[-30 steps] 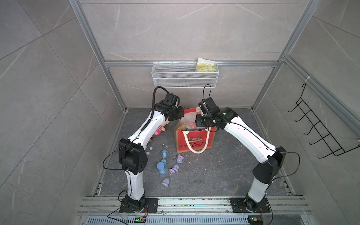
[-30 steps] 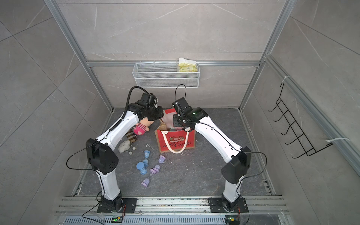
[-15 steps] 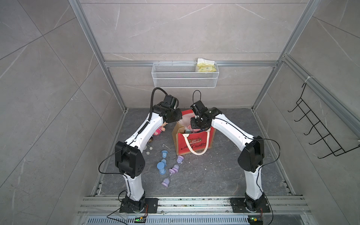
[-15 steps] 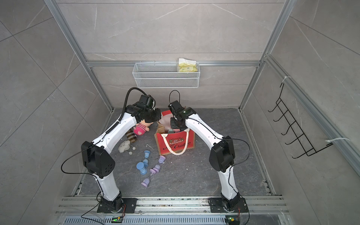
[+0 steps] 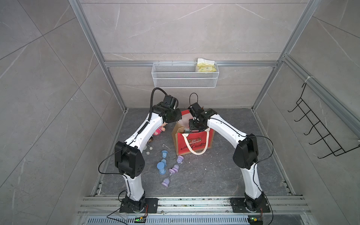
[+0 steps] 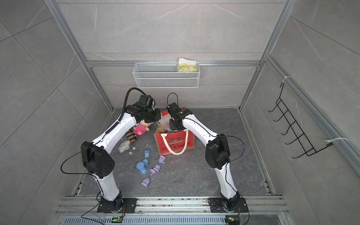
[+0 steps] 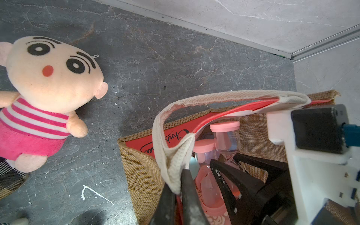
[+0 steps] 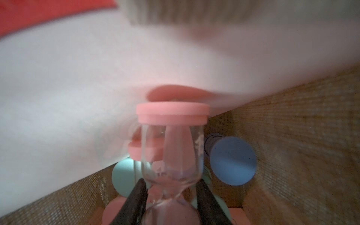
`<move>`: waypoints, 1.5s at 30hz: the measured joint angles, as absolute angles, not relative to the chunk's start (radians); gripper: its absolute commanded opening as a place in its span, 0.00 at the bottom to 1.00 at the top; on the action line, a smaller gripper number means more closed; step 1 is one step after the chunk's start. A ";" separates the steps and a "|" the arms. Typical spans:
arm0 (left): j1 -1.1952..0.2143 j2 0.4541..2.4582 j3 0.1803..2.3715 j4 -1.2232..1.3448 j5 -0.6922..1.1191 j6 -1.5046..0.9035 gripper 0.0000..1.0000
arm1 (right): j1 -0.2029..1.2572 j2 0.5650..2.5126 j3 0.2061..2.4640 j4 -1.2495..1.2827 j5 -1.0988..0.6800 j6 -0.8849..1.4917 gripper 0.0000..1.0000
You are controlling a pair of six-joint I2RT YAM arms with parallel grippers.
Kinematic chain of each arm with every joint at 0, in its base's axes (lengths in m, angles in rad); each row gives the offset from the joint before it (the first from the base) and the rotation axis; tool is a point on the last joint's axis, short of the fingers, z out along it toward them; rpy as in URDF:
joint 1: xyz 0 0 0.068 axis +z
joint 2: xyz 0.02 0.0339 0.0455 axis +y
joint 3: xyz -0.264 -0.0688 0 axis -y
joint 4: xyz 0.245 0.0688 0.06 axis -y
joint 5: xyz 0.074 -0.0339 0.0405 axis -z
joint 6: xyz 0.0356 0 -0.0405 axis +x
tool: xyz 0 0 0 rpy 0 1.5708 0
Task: Put the hourglass into the canvas bag
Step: Place the hourglass in the canvas bag.
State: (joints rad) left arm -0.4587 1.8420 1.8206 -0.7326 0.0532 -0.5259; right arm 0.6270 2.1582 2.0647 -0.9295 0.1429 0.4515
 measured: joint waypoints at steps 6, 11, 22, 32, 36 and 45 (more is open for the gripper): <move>-0.459 1.842 1.821 -0.732 0.054 -0.526 0.00 | 0.627 2.157 2.065 -0.931 0.144 0.451 0.41; -0.459 1.842 1.821 -0.732 0.054 -0.526 0.00 | 0.627 2.147 2.065 -0.950 0.147 0.450 0.53; -0.460 1.842 1.833 -0.736 0.049 -0.526 0.00 | 0.627 1.995 2.065 -0.969 0.153 0.448 0.78; -0.457 1.842 1.836 -0.739 0.031 -0.526 0.00 | 0.632 1.794 1.978 -0.961 0.111 0.448 0.88; -0.438 1.842 1.836 -0.743 0.033 -0.526 0.00 | 0.676 1.705 1.913 -0.962 0.109 0.450 0.90; -0.394 1.842 1.836 -0.763 0.034 -0.526 0.00 | 0.942 1.565 1.786 -0.973 0.189 0.488 0.94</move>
